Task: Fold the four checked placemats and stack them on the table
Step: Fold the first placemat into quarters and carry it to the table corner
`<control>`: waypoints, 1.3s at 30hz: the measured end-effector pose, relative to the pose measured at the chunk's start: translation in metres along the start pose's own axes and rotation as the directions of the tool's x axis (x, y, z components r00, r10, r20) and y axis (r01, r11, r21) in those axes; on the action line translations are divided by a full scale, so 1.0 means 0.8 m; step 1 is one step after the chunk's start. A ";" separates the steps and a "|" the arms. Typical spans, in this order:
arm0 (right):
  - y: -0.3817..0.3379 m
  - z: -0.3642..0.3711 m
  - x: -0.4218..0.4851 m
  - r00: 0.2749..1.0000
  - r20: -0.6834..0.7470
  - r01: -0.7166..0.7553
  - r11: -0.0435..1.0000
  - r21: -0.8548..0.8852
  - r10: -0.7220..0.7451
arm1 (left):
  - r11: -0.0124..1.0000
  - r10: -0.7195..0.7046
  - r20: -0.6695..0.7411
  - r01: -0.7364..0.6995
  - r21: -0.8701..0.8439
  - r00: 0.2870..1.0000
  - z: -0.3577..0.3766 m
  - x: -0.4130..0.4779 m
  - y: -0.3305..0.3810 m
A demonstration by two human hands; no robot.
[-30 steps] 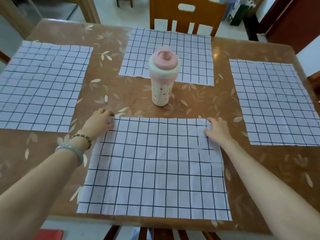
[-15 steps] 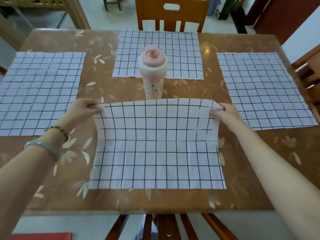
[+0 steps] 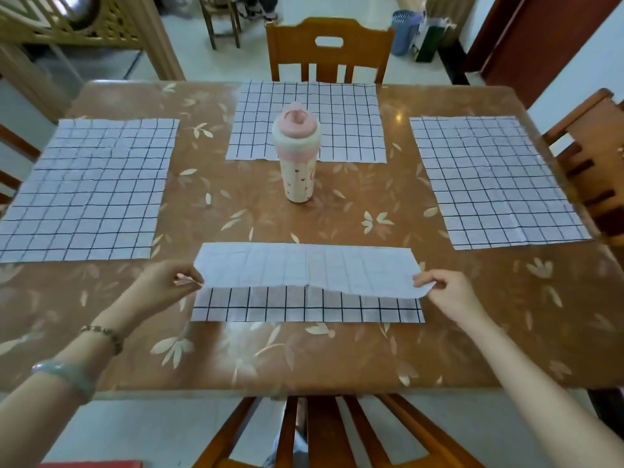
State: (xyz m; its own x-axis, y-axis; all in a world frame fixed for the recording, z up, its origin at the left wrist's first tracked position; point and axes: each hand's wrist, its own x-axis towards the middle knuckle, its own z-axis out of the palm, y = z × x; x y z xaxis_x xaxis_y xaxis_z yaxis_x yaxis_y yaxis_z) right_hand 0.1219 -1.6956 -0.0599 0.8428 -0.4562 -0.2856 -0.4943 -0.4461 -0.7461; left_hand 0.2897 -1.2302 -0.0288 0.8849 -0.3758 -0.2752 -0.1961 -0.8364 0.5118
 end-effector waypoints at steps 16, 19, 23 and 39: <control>0.027 0.026 0.004 0.979 -0.167 0.047 0.932 -0.359 -0.114 | 0.929 0.193 0.111 -0.218 0.298 0.975 0.063 -0.005 -0.013; -0.020 0.080 0.014 0.955 -0.146 0.208 0.932 -0.299 -0.259 | 0.894 0.313 0.086 -0.323 0.309 0.946 0.095 0.024 0.023; -0.081 0.201 0.022 0.912 0.098 0.405 0.842 -0.356 -0.398 | 0.852 0.356 0.088 -0.362 0.378 0.930 0.161 0.079 0.063; 0.041 0.146 0.078 0.960 0.138 0.270 0.680 -0.681 -0.244 | 0.909 0.027 -0.109 0.021 0.416 0.994 0.189 0.095 -0.009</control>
State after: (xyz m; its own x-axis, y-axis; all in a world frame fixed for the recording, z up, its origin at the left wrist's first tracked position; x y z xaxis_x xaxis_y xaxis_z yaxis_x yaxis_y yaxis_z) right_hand 0.1830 -1.6484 -0.1721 0.9589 -0.2231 -0.1754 -0.2534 -0.9514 -0.1751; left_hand 0.2941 -1.3129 -0.1767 0.9200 -0.3527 -0.1710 -0.3356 -0.9342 0.1212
